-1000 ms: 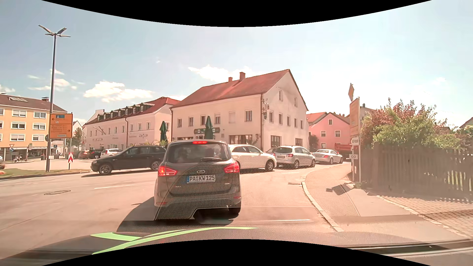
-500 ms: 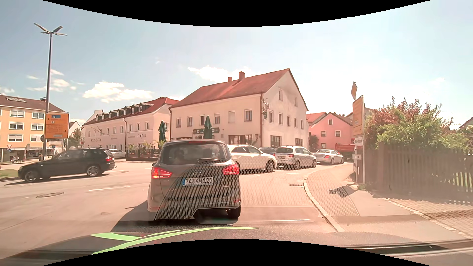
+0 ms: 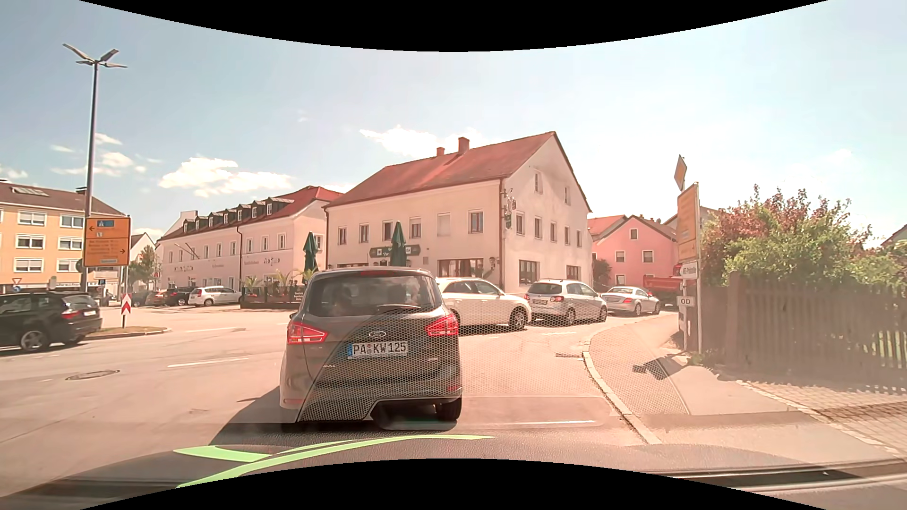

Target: Follow the waypoints while adhering to traffic rules and regulations

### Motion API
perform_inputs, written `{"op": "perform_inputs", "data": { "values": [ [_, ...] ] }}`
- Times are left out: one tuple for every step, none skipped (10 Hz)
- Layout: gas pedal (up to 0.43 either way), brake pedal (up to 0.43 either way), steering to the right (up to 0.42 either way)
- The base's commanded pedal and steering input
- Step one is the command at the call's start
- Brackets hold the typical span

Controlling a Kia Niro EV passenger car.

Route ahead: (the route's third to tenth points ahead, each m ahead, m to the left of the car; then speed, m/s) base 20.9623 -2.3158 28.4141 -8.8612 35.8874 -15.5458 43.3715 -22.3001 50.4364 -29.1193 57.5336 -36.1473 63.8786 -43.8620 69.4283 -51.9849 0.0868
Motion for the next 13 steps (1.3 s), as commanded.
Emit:
{"op": "perform_inputs", "data": {
  "values": [
    [0.000,0.207,0.027],
    [0.000,0.213,0.027],
    [0.000,0.213,0.027],
    [0.000,0.220,0.027],
    [0.000,0.220,0.028],
    [0.000,0.220,0.028],
    [0.000,0.220,0.028],
    [0.000,0.220,0.028],
    [0.000,0.220,0.028],
    [0.000,0.220,0.028],
    [0.000,0.220,0.028],
    [0.000,0.220,0.028],
    [0.000,0.220,0.028]
  ]
}}
